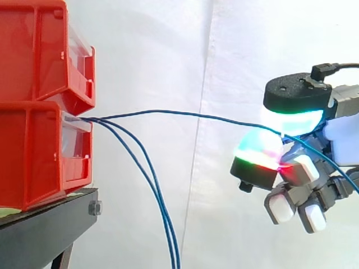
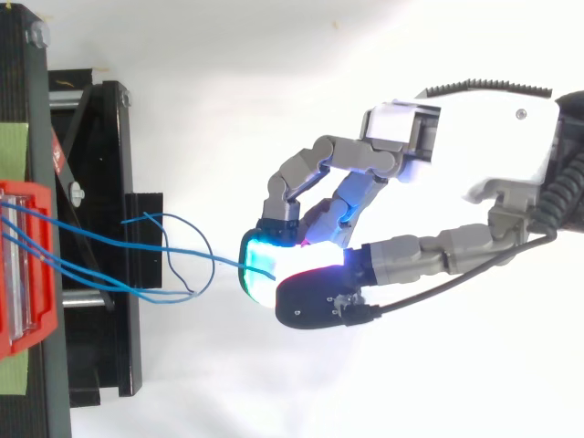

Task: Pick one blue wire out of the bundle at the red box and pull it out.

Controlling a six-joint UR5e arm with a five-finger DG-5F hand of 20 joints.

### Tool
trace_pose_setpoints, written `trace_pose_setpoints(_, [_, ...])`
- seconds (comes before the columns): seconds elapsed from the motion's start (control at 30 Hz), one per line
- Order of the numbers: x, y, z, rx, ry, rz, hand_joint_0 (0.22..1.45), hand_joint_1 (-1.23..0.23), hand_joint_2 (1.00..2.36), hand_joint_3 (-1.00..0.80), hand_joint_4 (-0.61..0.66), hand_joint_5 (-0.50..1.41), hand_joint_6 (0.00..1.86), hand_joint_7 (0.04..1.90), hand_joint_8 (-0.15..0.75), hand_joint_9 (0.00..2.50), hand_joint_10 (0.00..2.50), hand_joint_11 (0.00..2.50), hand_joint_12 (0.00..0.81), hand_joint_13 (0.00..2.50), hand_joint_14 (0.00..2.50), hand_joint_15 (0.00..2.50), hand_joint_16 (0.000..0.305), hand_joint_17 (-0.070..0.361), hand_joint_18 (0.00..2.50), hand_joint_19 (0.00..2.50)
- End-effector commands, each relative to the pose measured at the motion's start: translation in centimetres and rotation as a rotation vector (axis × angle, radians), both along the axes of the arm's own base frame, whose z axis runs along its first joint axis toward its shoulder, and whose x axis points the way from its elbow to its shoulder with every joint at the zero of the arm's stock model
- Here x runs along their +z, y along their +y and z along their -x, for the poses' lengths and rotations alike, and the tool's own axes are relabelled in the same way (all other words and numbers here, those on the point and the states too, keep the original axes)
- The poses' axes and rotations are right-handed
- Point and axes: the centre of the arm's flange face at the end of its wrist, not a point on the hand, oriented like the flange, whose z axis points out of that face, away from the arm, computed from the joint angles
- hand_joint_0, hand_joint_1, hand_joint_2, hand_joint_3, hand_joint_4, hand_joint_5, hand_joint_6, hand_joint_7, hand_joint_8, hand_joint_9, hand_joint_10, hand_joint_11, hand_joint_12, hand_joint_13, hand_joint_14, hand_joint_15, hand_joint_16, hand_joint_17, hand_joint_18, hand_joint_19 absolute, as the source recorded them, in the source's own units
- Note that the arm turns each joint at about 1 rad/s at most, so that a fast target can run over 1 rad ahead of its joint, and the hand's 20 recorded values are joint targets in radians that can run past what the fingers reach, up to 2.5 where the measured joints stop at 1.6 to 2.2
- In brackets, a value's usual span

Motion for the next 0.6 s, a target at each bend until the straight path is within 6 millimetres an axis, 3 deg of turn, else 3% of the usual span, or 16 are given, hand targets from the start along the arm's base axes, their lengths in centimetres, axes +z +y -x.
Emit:
trace_pose_setpoints(0.0, [-0.08, 0.01, -0.01, 0.0, 0.001, 0.0, 0.53, -0.7, 1.29, -0.02, 0.2, -0.17, 0.89, 0.83, 0.436, 1.05, 0.01, 0.75, 0.52, 0.89, 0.01, 0.44, 0.076, 0.171, 0.92, 0.47])
trace_pose_setpoints(0.57, [0.13, 0.01, 0.02, 0.0, -0.002, 0.0, 0.53, -0.7, 1.3, -0.02, 0.2, -0.17, 0.89, 0.82, 0.432, 1.05, 0.01, 0.74, 0.521, 0.88, 0.01, 0.44, 0.076, 0.171, 0.92, 0.47])
